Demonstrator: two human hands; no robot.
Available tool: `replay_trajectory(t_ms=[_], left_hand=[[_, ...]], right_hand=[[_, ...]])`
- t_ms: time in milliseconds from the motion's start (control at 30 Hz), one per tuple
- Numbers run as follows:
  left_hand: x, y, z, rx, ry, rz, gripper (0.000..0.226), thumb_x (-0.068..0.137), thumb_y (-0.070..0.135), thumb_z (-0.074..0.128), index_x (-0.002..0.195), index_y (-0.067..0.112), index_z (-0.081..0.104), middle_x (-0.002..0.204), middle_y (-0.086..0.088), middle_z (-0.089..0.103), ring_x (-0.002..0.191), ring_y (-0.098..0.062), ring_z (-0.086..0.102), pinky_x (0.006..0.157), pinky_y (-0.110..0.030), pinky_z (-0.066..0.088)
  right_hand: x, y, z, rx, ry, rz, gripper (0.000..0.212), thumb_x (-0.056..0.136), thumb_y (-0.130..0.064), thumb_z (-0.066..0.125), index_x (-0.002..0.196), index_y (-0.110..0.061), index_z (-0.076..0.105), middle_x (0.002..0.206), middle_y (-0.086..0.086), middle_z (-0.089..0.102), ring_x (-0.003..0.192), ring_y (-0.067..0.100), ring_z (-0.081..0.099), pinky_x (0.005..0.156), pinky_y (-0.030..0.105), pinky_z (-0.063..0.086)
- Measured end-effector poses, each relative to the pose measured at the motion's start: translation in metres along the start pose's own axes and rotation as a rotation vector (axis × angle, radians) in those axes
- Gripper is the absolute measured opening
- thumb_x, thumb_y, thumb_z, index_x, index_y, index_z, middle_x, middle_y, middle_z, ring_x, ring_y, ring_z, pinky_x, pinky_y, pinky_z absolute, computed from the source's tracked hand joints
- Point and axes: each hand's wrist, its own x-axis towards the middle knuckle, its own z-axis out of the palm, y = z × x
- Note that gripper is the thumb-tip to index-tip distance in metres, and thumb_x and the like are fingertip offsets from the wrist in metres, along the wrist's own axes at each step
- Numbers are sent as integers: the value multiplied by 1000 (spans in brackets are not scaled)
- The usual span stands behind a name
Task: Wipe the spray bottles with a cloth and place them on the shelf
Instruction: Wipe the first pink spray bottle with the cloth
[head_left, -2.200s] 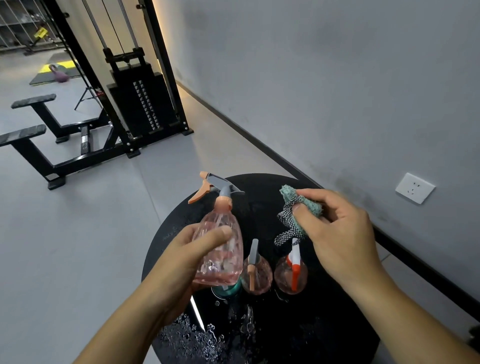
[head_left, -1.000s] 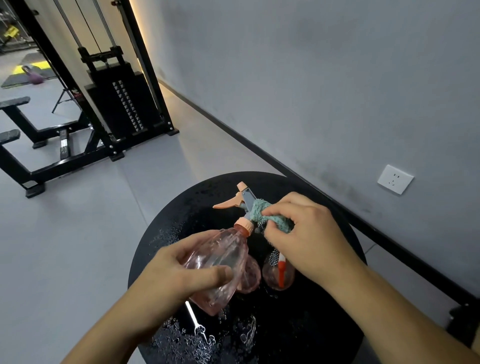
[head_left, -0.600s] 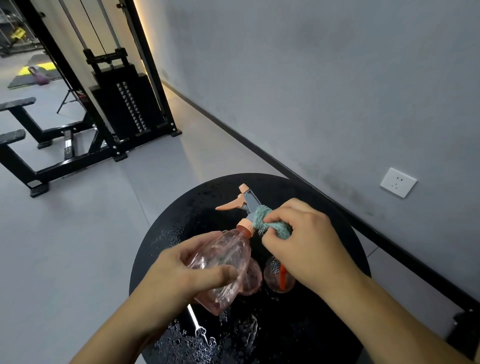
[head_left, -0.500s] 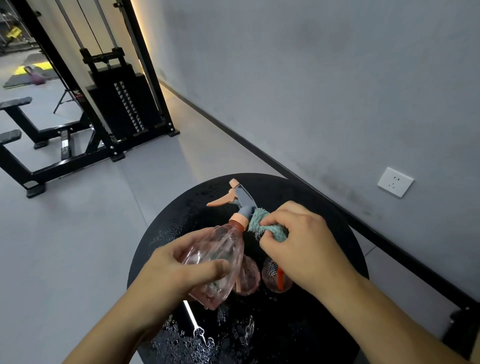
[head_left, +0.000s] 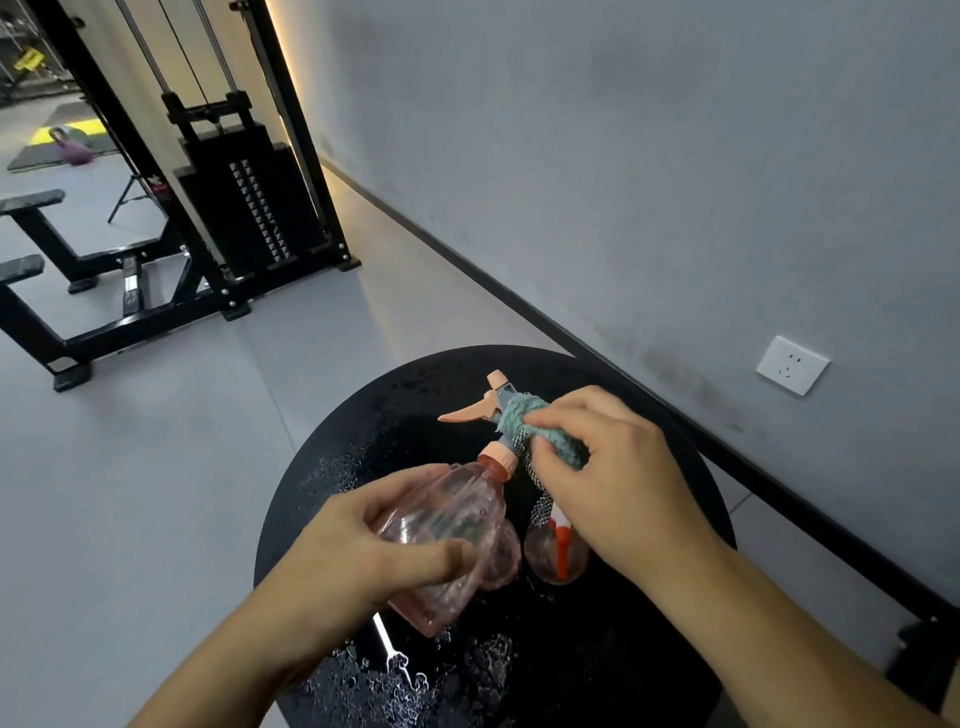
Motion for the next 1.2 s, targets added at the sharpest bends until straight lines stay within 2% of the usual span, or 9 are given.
replay_trajectory(t_ms=[133, 233, 367, 600, 733, 800, 933, 1033, 1200], left_hand=[[-1, 0, 1, 47, -22, -19, 61, 61, 22, 92, 115, 46, 76, 111, 1, 81, 95, -23, 80, 82, -34, 64], [-2, 2, 4, 95, -42, -33, 59, 64, 20, 91, 114, 47, 76, 108, 4, 81, 93, -21, 80, 83, -34, 64], [-5, 6, 8, 155, -96, -57, 58, 74, 6, 93, 119, 38, 75, 104, 5, 82, 89, -17, 80, 78, -26, 62], [-3, 2, 4, 200, -44, -20, 72, 58, 33, 92, 127, 41, 72, 113, 8, 80, 100, -15, 78, 95, -37, 61], [-2, 4, 6, 192, -73, -27, 72, 58, 25, 95, 126, 36, 72, 107, 4, 81, 93, -18, 80, 86, -29, 63], [-3, 6, 6, 221, -60, -26, 68, 67, 19, 97, 127, 37, 71, 110, 10, 80, 94, -14, 79, 88, -30, 62], [-4, 7, 7, 246, -40, -30, 64, 73, 20, 95, 128, 41, 70, 111, 14, 79, 94, -10, 79, 90, -30, 62], [-4, 7, 15, 267, -37, -32, 58, 74, 9, 93, 117, 40, 71, 99, 11, 81, 85, -11, 79, 76, -19, 60], [-2, 3, 21, 341, 11, -4, 58, 69, 23, 93, 115, 47, 70, 96, 18, 80, 81, -6, 78, 77, -21, 61]], right_hand=[[-2, -1, 3, -50, -71, 0, 17, 95, -19, 63, 108, -23, 73, 107, -20, 55, 99, -3, 60, 78, 13, 54], [1, 4, 2, -36, 19, 36, 16, 95, -14, 63, 106, -19, 73, 107, -18, 55, 100, -5, 59, 74, 5, 48], [2, 0, 3, -33, 60, -4, 21, 98, -13, 65, 116, -19, 74, 112, -19, 55, 105, -8, 57, 83, -2, 42], [2, 4, 2, -64, 18, 69, 14, 93, -17, 64, 104, -21, 73, 107, -19, 55, 98, -6, 59, 79, 9, 51], [1, 2, 2, -42, 37, 24, 22, 98, -16, 64, 117, -20, 73, 113, -18, 56, 102, -5, 60, 81, 0, 45], [1, 2, 1, -49, 58, 46, 20, 97, -14, 64, 114, -18, 74, 112, -16, 56, 99, -4, 61, 78, -1, 45], [3, 5, 1, -67, 61, 94, 17, 93, -12, 65, 107, -16, 75, 109, -15, 56, 93, -3, 61, 75, 2, 48], [0, 2, 7, -71, -7, 58, 20, 96, -16, 63, 113, -21, 73, 110, -19, 54, 99, -2, 60, 80, 2, 46], [-6, -9, 14, -56, -104, -36, 22, 98, -20, 61, 115, -25, 73, 112, -22, 54, 106, -1, 58, 89, 14, 49]])
